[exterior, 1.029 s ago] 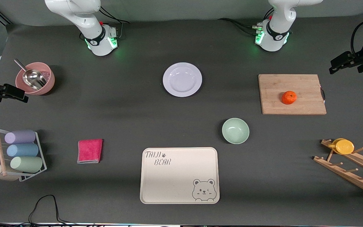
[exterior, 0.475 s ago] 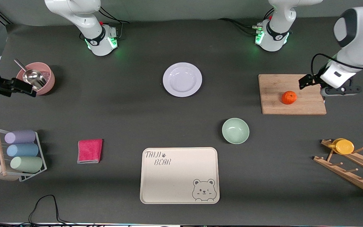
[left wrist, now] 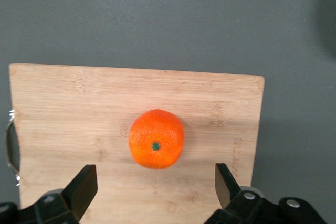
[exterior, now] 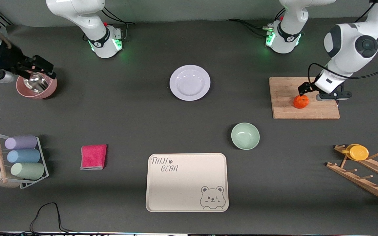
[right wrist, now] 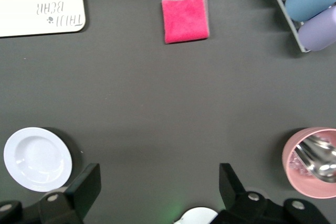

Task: Place orange and plate with both arms
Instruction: 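Lower the left gripper onto the orange while the right gripper reaches the plate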

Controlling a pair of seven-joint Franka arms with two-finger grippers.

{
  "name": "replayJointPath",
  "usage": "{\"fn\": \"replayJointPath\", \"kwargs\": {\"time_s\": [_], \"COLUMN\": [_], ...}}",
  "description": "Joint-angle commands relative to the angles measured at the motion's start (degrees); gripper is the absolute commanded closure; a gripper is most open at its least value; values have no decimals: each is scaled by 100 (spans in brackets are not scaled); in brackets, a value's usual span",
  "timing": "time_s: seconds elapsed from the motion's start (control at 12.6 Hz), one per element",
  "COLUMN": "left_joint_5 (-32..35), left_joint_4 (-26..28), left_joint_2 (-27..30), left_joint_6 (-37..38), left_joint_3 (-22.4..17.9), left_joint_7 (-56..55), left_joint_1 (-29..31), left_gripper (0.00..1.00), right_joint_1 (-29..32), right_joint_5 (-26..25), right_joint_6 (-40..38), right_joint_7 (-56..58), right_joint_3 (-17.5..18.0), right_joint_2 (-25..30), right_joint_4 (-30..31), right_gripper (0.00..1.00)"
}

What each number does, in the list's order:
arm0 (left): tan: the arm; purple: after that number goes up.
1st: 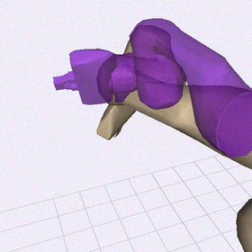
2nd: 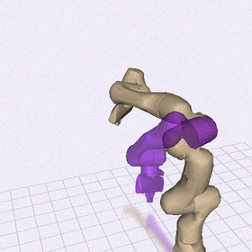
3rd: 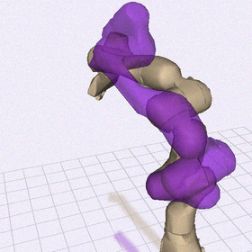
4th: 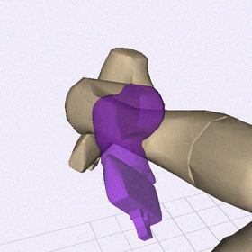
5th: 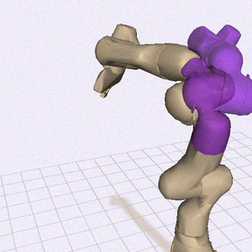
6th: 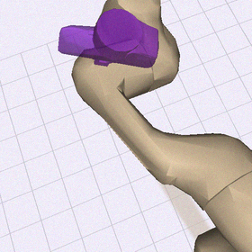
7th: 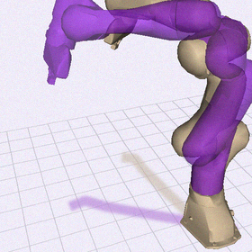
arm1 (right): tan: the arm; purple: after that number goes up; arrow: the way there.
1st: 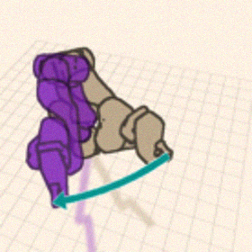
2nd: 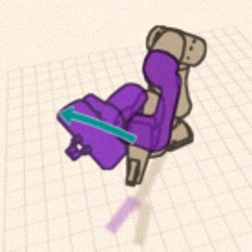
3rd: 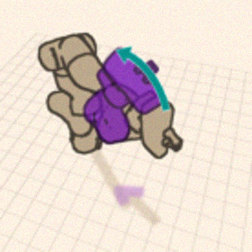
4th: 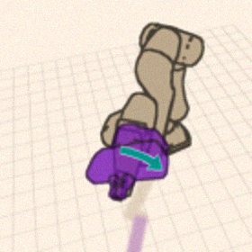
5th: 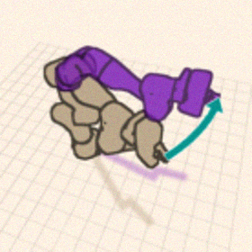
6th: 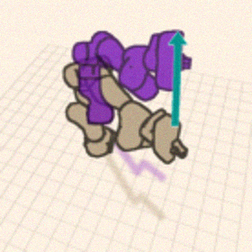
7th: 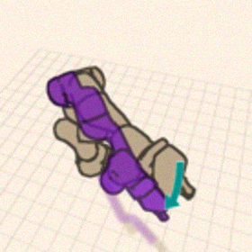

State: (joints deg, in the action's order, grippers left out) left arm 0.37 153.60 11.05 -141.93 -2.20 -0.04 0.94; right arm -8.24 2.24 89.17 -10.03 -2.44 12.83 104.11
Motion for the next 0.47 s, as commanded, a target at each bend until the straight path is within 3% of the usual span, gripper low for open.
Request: {"fn": "replayJointPath", "kwargs": {"time_s": [0.0,0.32,0.4], "left_joint_5": [68,68,68], "left_joint_4": [240,302,302], "left_joint_2": [-497,-1122,-1192], "left_joint_6": [-859,-1678,-1749], "left_joint_3": [9,9,9], "left_joint_7": [66,66,66], "left_joint_1": [117,126,117], "left_gripper": [0,0,0], "right_joint_1": [-694,-969,-969], "right_joint_5": [48,75,379], "right_joint_6": [355,400,400], "right_joint_7": [-814,-1115,-1107], "right_joint_3": [-29,-46,-98], "right_joint_2": [466,519,537], "right_joint_4": [636,725,768], "right_gripper": [0,0,0]}}
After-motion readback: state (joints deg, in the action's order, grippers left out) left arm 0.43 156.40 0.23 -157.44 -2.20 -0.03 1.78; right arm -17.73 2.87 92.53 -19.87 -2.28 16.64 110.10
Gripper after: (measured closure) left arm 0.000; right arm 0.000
